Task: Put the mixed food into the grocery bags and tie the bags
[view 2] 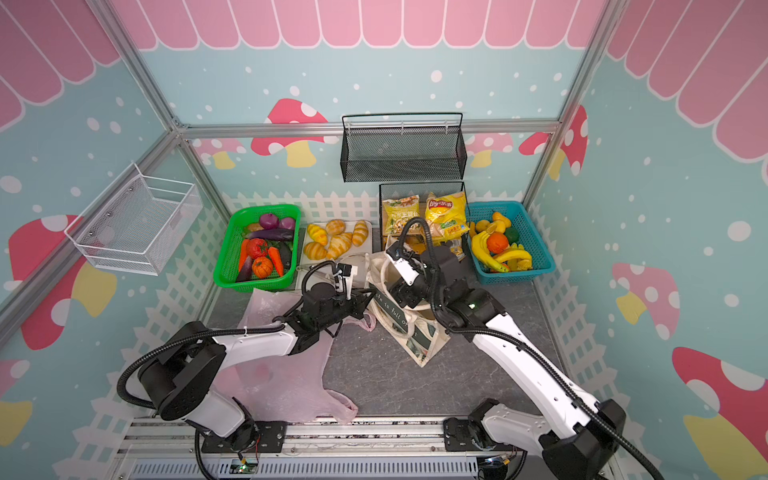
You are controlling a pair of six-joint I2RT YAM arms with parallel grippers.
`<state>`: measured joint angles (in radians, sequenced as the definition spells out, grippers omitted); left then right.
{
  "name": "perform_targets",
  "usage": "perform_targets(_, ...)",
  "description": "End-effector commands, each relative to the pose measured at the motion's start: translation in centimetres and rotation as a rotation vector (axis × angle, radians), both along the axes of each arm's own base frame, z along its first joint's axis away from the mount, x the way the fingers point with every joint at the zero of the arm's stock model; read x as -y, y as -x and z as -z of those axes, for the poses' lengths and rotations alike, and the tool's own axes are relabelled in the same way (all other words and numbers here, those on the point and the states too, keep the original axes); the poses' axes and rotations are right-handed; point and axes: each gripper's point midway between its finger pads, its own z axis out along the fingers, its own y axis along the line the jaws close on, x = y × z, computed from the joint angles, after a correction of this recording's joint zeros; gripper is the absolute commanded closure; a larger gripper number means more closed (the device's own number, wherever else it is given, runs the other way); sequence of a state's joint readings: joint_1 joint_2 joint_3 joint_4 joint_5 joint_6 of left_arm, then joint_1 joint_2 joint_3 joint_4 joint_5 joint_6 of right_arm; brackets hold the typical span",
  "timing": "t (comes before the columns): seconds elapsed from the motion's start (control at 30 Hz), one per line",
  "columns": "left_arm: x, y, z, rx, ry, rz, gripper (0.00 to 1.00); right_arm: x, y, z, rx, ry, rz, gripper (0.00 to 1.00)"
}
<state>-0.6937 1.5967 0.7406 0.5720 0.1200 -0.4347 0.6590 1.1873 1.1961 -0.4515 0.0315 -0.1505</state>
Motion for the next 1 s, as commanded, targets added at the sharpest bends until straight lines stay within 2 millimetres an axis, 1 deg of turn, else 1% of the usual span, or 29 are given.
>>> perform_targets(0.0,-0.5,-0.3,-0.7,-0.01,0.014,-0.018,1.0,-0.2,-1.2,-1.3,0.093,0.123,0.066,0.16)
perform_targets(0.2,-0.2,-0.4,-0.5,-0.017,0.019,-0.01,1.0,-0.7,-2.0,0.7,0.08,0.276,0.148,0.15)
perform_targets(0.23,-0.2,-0.3,-0.4,-0.018,0.018,-0.01,1.0,-0.6,-2.2,1.2,0.074,0.295,0.16,0.15)
perform_targets(0.43,-0.3,-0.4,-0.3,-0.018,0.016,-0.015,1.0,-0.4,-2.3,2.5,0.047,0.348,0.234,0.14)
perform_targets(0.53,-0.3,-0.4,-0.4,-0.018,0.019,-0.013,1.0,0.5,-2.3,3.2,0.043,0.411,0.308,0.14)
perform_targets(0.63,-0.3,-0.4,-0.4,-0.019,0.02,-0.012,1.0,1.8,-2.4,3.2,0.056,0.46,0.388,0.13)
perform_targets(0.77,-0.4,-0.3,-0.4,-0.018,0.02,-0.016,1.0,3.3,-2.4,2.3,0.088,0.511,0.453,0.15)
perform_targets(0.97,-0.6,-0.3,-0.3,-0.019,0.019,-0.02,1.0,5.8,-2.6,0.9,0.172,0.622,0.557,0.25)
